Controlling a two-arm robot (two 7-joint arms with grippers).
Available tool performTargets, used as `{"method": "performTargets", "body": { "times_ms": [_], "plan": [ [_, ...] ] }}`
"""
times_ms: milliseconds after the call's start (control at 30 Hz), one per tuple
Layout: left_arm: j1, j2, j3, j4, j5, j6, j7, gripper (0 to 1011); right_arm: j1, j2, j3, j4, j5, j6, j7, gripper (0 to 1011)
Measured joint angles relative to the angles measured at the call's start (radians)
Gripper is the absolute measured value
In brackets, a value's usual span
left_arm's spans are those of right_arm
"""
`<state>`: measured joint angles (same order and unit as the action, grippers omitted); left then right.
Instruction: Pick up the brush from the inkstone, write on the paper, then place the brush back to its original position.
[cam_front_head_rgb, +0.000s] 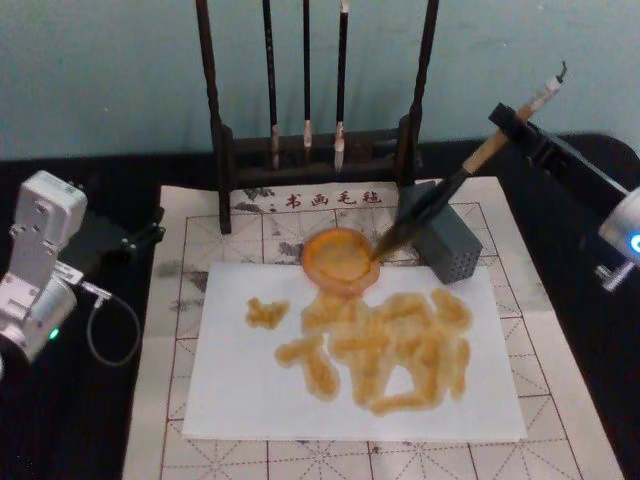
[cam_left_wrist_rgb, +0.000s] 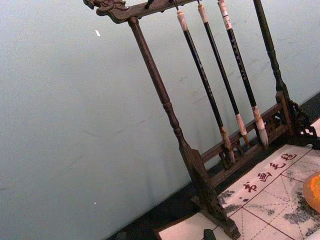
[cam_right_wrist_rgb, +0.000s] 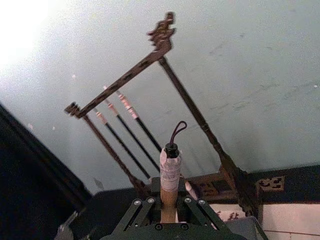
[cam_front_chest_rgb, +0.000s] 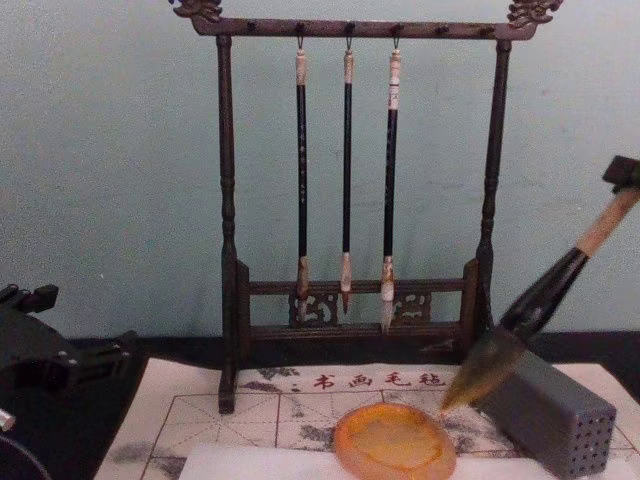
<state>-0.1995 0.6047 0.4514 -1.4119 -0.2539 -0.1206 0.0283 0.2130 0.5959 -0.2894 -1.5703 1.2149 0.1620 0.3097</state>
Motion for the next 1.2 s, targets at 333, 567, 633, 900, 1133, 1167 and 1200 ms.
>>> {"method": "performTargets", "body": {
  "times_ms": [333, 567, 633, 900, 1133, 1167, 1200],
  "plan": [
    [0.0, 0.0, 0.0, 0.0, 0.0, 0.0, 0.0, 1001, -0.081, 0.105, 0.004, -0.099, -0.048, -0.046, 0.011, 185],
    [0.0, 0.0, 0.0, 0.0, 0.0, 0.0, 0.0, 1001, -0.137, 0.16, 0.023, -0.161, -0.116, -0.084, -0.003, 185],
    [0.0, 0.0, 0.0, 0.0, 0.0, 0.0, 0.0, 1001, -0.15, 0.17, 0.028, -0.173, -0.135, -0.089, -0.007, 185],
    [0.0, 0.0, 0.0, 0.0, 0.0, 0.0, 0.0, 1001, -0.216, 0.212, 0.057, -0.233, -0.229, -0.11, -0.039, 185],
    [0.0, 0.0, 0.0, 0.0, 0.0, 0.0, 0.0, 1001, -0.252, 0.229, 0.068, -0.26, -0.314, -0.126, -0.07, 185],
    [0.0, 0.0, 0.0, 0.0, 0.0, 0.0, 0.0, 1001, -0.255, 0.23, 0.069, -0.262, -0.322, -0.127, -0.072, 185],
    [0.0, 0.0, 0.0, 0.0, 0.0, 0.0, 0.0, 1001, -0.261, 0.232, 0.071, -0.267, -0.339, -0.13, -0.077, 185]
  ]
}}
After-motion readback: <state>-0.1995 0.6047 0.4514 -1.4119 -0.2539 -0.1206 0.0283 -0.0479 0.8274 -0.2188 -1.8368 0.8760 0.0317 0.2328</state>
